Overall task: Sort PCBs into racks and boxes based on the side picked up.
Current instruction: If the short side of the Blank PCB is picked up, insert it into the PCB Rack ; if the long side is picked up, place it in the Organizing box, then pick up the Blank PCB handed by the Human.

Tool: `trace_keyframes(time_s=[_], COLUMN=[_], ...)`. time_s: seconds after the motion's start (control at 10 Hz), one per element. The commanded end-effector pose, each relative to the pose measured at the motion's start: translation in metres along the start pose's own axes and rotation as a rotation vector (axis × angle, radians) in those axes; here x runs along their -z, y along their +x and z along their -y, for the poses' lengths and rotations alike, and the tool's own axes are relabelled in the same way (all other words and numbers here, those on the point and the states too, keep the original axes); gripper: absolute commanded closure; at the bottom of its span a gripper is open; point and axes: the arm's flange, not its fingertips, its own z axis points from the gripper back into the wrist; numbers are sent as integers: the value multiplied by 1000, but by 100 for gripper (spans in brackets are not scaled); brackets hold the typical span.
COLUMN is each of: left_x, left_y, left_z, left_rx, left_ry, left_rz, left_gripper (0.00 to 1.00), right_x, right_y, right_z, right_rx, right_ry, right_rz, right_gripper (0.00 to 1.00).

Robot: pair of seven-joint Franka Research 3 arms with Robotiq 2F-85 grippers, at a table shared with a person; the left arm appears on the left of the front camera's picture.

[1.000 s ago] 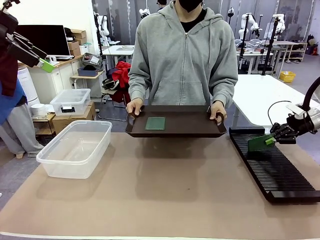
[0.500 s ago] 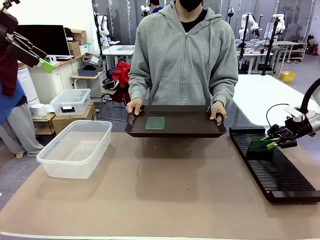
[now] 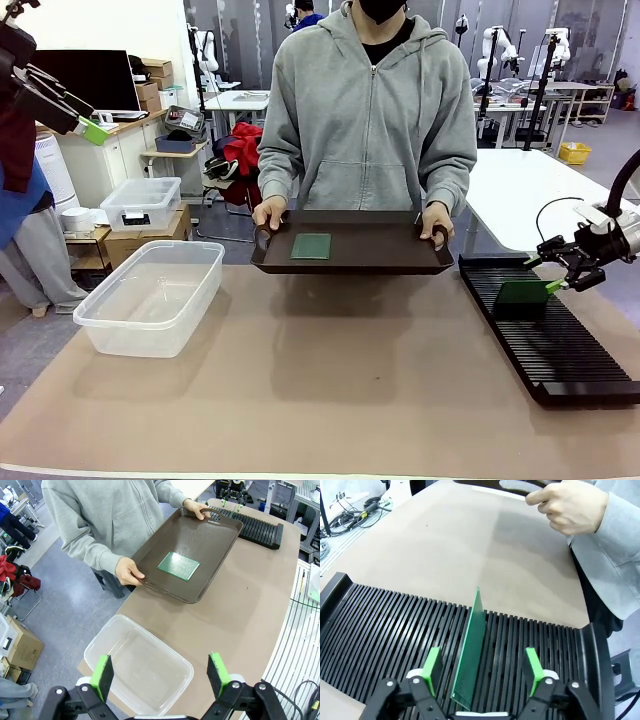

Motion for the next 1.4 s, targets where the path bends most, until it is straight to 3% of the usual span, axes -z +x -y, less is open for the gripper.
trace_keyframes(time_s=[0.0, 0.6, 0.7, 1.3], left_x=[0, 0, 0, 0], left_y=[-2, -2, -2, -2], left_z=[0, 0, 0, 0], left_rx=[-4, -4, -4, -4], left_ry=[0, 0, 0, 0], left_rz=[1, 1, 1, 1], left_gripper=[0, 0, 0, 0], right_x=[-3, -17, -22, -21], right_y=[11, 34, 27, 27], right_z=[-10, -17, -4, -7], right_rx=[-45, -60, -41, -37], right_ry=[-2, -42, -24, -23], right_rz=[-21, -45, -29, -28], right_gripper=[0, 0, 0, 0])
